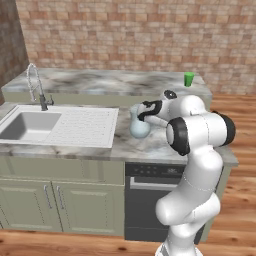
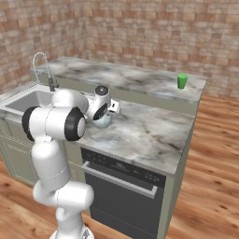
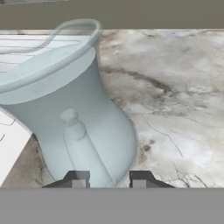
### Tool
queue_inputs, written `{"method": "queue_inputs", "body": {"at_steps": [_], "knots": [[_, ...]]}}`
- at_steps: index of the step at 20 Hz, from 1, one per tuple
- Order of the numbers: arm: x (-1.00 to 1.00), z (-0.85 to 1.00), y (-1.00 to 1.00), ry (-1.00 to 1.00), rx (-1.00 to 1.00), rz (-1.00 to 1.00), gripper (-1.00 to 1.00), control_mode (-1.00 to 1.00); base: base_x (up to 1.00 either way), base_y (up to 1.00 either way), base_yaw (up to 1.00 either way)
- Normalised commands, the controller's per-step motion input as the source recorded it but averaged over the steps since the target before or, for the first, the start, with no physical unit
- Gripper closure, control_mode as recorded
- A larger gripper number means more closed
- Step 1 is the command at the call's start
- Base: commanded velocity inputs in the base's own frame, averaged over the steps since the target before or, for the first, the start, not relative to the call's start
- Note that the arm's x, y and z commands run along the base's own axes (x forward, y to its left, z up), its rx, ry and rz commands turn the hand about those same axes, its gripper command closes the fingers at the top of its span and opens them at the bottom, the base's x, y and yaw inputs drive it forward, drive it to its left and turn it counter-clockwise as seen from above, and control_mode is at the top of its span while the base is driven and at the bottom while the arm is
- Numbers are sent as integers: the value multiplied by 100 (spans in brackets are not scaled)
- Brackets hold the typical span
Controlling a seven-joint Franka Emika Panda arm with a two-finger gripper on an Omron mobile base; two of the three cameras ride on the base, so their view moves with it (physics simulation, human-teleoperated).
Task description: Place the pitcher and cup on the dining counter for serving.
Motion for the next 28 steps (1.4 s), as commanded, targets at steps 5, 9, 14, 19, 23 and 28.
{"method": "queue_inputs", "body": {"at_steps": [5, 9, 14, 19, 23, 28], "knots": [[-8, 0, 0, 0, 0, 0, 100, -100, 0, 0, 0], [-41, 17, 0, -9, 0, 0, 100, -100, 0, 0, 0], [-66, 61, 4, -27, 0, 0, 100, -100, 0, 0, 0], [-61, 77, 14, -19, 0, 0, 100, -100, 0, 0, 0], [-50, 78, 16, -1, -1, 0, 100, -100, 0, 0, 0], [-58, 84, 11, 3, -1, 0, 100, -100, 0, 0, 0]]}}
